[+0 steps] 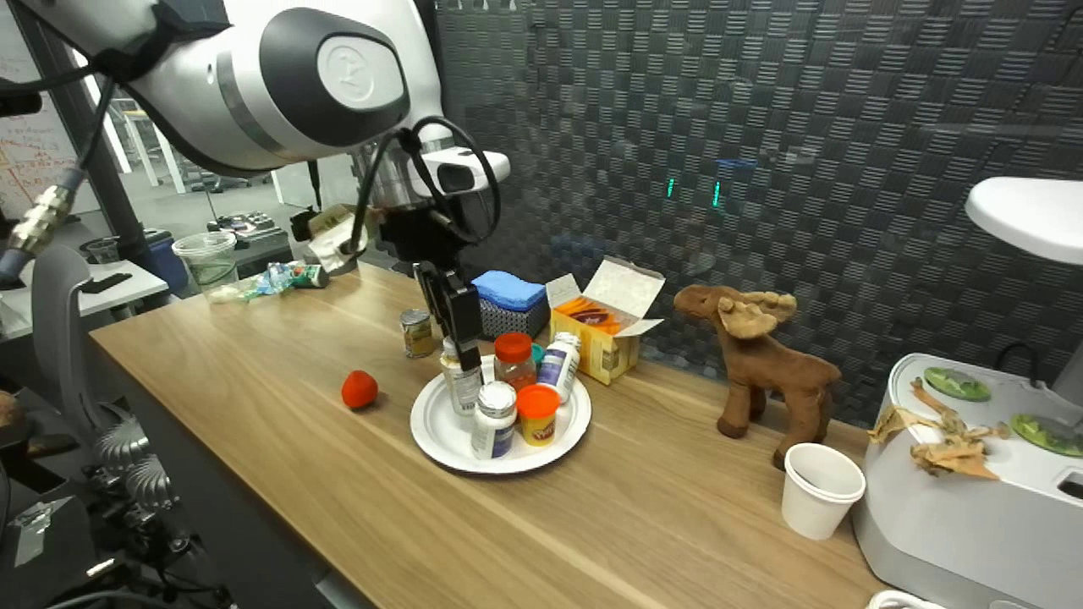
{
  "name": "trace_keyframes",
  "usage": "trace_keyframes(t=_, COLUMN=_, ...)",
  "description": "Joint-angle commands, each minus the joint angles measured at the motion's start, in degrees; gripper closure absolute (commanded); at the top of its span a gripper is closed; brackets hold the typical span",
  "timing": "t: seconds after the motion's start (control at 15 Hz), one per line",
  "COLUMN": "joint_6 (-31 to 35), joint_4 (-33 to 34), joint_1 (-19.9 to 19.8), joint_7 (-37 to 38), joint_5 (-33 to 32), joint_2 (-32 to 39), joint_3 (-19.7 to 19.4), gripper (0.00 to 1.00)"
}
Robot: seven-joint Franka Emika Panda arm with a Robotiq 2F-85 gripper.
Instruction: Pick up the bottles and small containers from the table and put them on the white plate.
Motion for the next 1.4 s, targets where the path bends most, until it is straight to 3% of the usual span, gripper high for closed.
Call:
trace_keyframes(t=0.0, joint_6=-1.93, joint_4=2.23, joint_1=-0.43, joint_7=-5.65, joint_5=4.44, joint_2=1.03, joint_3=-0.50, gripper=0.79)
trace_keyframes(t=0.67, joint_6=-4.15, joint_4=4.73, joint_1=-0.85, joint_7=-13.31, joint_5=10.71, joint_2=4.10, joint_3=-0.68, gripper=0.79)
trace_keyframes(t=1.13, joint_6=-5.25, joint_4=6.62, joint_1=-0.69, joint_7=-15.79, joint_5=11.13, joint_2=6.16, joint_3=-0.75, gripper=0.80)
trace_keyframes(t=1.2, joint_6=-5.43, joint_4=6.75, joint_1=-0.62, joint_7=-15.97, joint_5=11.05, joint_2=6.29, joint_3=-0.71, gripper=0.62)
trace_keyframes(t=1.27, joint_6=-5.77, joint_4=6.98, joint_1=-0.58, joint_7=-16.16, joint_5=11.10, joint_2=6.43, joint_3=-0.67, gripper=0.31)
trace_keyframes(t=1.33, joint_6=-5.99, joint_4=7.11, joint_1=-0.48, joint_7=-16.27, joint_5=11.07, joint_2=6.52, joint_3=-0.60, gripper=0.29)
